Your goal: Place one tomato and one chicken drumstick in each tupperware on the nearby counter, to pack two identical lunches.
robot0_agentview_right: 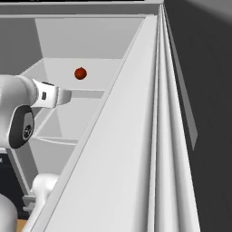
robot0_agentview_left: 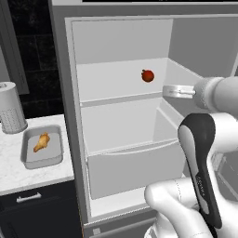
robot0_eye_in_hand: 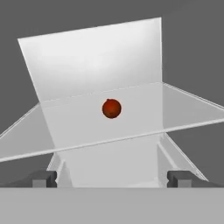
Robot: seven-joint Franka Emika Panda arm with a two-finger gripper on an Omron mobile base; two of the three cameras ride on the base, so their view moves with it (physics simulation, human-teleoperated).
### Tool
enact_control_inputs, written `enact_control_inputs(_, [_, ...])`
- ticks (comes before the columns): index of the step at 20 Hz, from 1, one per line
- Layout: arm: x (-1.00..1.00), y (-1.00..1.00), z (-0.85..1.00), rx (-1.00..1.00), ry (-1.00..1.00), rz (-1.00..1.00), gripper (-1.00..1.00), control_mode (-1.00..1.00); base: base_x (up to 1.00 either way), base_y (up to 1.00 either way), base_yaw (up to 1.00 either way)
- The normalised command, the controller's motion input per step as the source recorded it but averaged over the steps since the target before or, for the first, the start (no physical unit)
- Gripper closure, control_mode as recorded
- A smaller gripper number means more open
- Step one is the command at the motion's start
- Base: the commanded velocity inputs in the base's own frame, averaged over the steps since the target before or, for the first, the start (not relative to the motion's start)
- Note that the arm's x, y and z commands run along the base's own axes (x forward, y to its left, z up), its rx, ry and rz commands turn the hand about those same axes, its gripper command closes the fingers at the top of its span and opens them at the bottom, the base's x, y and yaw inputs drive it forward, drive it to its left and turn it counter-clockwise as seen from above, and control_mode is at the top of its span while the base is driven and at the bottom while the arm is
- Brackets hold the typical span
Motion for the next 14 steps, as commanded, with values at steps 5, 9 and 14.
enact_control_inputs(5, [0.27, 0.0, 0.13, -0.01, -0.07, -0.01, -1.0, -1.0, 0.0, 0.0, 0.0])
enact_control_inputs(9, [0.27, -0.01, 0.22, 0.0, 0.05, 0.0, -1.0, -1.0, 0.0, 0.0, 0.0])
enact_control_inputs(14, [0.34, -0.03, 0.04, -0.01, 0.18, 0.0, -1.0, -1.0, 0.0, 0.0, 0.0])
